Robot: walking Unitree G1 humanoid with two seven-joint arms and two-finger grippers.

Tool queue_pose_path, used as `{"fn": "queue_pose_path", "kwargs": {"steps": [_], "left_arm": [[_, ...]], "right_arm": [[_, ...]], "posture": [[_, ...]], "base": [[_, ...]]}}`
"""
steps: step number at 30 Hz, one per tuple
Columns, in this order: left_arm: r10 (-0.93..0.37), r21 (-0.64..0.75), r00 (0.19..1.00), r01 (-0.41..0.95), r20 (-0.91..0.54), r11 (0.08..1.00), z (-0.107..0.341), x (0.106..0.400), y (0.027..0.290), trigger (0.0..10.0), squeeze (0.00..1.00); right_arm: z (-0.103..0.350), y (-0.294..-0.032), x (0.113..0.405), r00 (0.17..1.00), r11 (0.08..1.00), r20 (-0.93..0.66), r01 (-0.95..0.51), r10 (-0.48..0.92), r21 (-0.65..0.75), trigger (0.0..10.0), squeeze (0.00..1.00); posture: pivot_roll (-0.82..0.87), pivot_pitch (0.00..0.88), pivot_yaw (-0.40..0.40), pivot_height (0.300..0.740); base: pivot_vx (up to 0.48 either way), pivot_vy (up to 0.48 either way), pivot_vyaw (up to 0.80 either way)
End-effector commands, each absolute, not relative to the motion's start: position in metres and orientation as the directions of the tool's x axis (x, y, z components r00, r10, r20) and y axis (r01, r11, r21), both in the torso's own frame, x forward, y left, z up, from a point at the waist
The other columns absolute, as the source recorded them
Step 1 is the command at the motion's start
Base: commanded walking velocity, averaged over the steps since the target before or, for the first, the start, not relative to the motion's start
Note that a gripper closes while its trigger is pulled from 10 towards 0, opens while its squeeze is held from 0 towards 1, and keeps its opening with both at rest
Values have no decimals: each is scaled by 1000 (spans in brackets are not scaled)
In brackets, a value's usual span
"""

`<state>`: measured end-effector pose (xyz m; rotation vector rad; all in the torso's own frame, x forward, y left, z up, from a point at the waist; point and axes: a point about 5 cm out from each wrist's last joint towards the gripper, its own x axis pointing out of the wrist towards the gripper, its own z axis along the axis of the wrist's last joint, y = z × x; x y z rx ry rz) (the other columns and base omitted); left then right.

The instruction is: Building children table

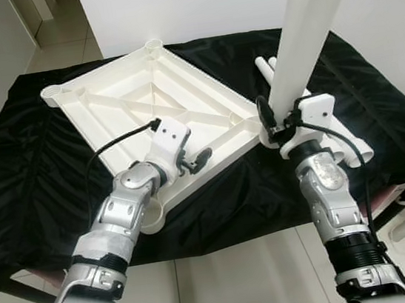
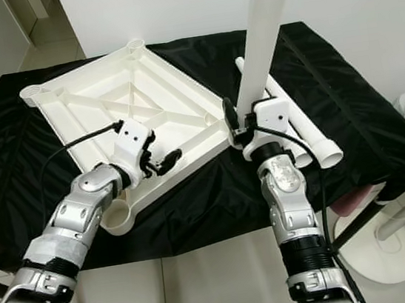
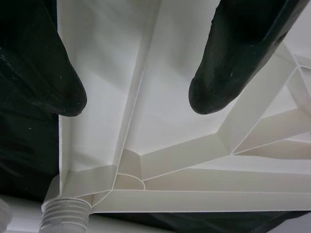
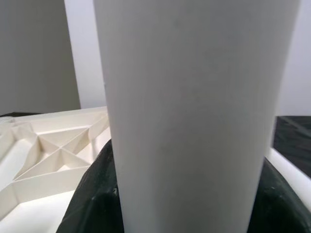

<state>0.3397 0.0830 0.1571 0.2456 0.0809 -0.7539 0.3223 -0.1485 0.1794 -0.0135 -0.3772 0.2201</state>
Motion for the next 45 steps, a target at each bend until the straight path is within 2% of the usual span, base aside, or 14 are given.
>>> {"fn": "queue_pose_path", "kwargs": {"steps": [1,6,11,17,21,26,31,39,40,41,43,44,45], "left_arm": [[-568,213,806,591,-164,778,152,342,93,10000,0],[-562,230,807,591,-181,774,146,338,96,10000,0],[-617,233,754,656,-224,718,138,329,93,10000,0],[-609,252,741,670,-283,698,130,327,93,10000,0],[-560,251,767,635,-312,730,127,331,97,10000,0],[-414,239,826,521,-381,820,122,344,110,10000,0],[-332,239,859,443,-391,864,125,354,114,10000,0],[-299,235,864,415,-405,879,128,363,113,10000,0],[-292,233,861,411,-417,881,127,364,112,5725,0],[-287,236,859,410,-424,881,127,366,112,3843,0],[-283,238,858,409,-428,881,127,367,111,3843,0],[-286,232,855,412,-433,881,127,367,110,0,0],[-292,235,852,421,-435,876,127,368,108,0,0]], "right_arm": [[184,-141,325,894,970,377,-237,242,-60,10000,0],[183,-141,324,892,968,377,-242,248,-63,10000,0],[185,-142,323,888,968,387,-244,247,-57,10000,0],[190,-142,323,879,968,409,-245,243,-49,10000,0],[190,-142,322,879,968,410,-245,243,-49,10000,0],[189,-143,322,882,970,407,-238,238,-53,10000,0],[189,-144,323,886,973,407,-225,223,-45,10000,0],[189,-143,323,886,974,408,-221,218,-42,10000,0],[189,-144,323,887,975,408,-219,217,-43,10000,0],[189,-144,322,887,975,408,-217,216,-44,10000,0],[189,-144,322,887,975,408,-215,215,-45,10000,0],[189,-145,322,888,976,408,-214,214,-46,10000,0],[189,-146,322,888,977,409,-210,210,-46,10000,0]], "posture": [[-62,0,12,740],[-60,0,12,740],[-67,0,15,740],[-70,0,19,740],[-72,0,21,740],[-71,0,27,740],[-70,0,32,740],[-74,4,38,740],[-77,5,39,740],[-82,6,44,740],[-82,6,44,740],[-82,6,44,740],[-86,7,48,740]], "base": [[0,0,0],[0,0,0],[0,0,0],[0,0,0],[0,0,0],[0,0,0],[0,0,0],[0,0,0],[0,0,0],[0,0,0],[0,0,0],[0,0,0],[0,0,0]]}}
